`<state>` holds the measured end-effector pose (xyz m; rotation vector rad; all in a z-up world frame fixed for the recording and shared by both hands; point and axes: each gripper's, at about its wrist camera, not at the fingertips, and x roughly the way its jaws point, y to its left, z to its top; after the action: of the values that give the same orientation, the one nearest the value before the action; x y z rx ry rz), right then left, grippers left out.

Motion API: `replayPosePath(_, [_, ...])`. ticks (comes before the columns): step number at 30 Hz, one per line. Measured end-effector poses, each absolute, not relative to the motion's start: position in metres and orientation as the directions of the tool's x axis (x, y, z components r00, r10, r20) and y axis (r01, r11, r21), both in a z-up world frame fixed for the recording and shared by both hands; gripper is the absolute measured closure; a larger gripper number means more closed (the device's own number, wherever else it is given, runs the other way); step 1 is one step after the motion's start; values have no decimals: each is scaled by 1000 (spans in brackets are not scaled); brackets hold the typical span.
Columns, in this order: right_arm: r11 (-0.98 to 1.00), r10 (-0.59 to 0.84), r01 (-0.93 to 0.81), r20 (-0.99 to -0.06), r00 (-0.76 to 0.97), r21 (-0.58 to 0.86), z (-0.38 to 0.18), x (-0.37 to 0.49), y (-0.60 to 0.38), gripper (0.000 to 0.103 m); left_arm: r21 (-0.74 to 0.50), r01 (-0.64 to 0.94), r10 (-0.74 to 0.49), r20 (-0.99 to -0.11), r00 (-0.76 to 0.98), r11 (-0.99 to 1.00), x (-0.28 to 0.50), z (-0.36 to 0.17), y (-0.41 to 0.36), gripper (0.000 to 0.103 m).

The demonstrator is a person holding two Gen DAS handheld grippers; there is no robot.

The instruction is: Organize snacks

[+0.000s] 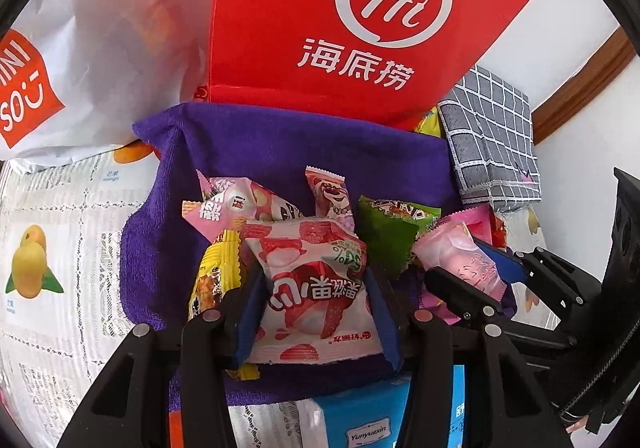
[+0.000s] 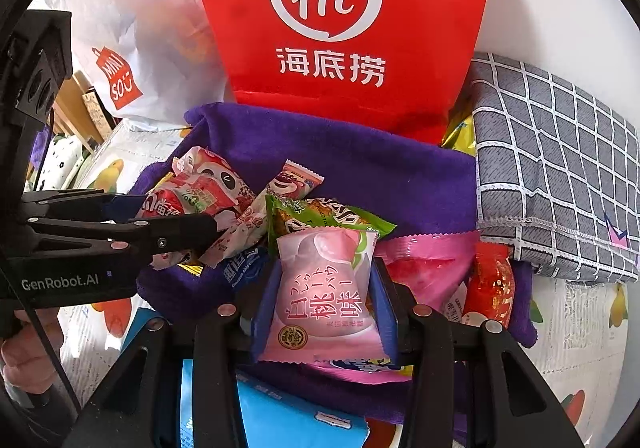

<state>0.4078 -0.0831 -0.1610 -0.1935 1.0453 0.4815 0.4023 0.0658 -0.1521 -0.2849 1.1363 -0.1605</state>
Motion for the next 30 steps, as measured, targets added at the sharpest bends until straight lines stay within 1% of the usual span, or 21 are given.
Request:
replayPosePath(8, [878, 283, -475, -857, 431, 51, -158, 405, -81, 58, -297, -16, -266, -875, 405, 955, 402, -154, 65, 54])
replayPosePath(10, [875, 279, -483, -858, 432, 42, -159, 404, -78, 58, -294, -16, -263, -876, 405, 956, 402, -155, 65, 53])
replayPosePath(12, [871, 276, -491, -860, 430, 34, -160, 403, -75, 56, -298, -20, -264, -873, 411, 954, 401, -154, 65, 49])
replayPosePath(13, [868, 279, -495, -858, 431, 34, -159, 402, -74, 52, -303, -23, -267, -871, 412, 953, 401, -152, 66, 47])
replayPosePath(14, [869, 283, -494, -854, 438, 34, -157, 402, -74, 47, -309, -27, -271, -869, 414, 951, 401, -151, 67, 42])
replayPosePath(16, [873, 289, -486, -842, 456, 37, -152, 400, -74, 43, -313, -30, -273, -866, 419, 949, 399, -146, 69, 38])
replayPosePath(21, [894, 280, -448, -817, 505, 30, -130, 391, -83, 43, -267, -20, -229, -860, 456, 963, 386, -125, 67, 35])
replayPosePath(24, [909, 273, -416, -794, 544, 27, -114, 377, -92, 43, -264, -18, -222, -844, 488, 964, 368, -110, 65, 34])
replayPosePath(28, [927, 254, -375, -765, 592, 18, -92, 350, -103, 43, -224, 20, -201, -829, 522, 974, 339, -86, 59, 32])
replayPosePath(30, [936, 226, -351, -741, 632, -14, -79, 334, -108, 43, -201, 34, -188, -820, 541, 979, 324, -74, 56, 27])
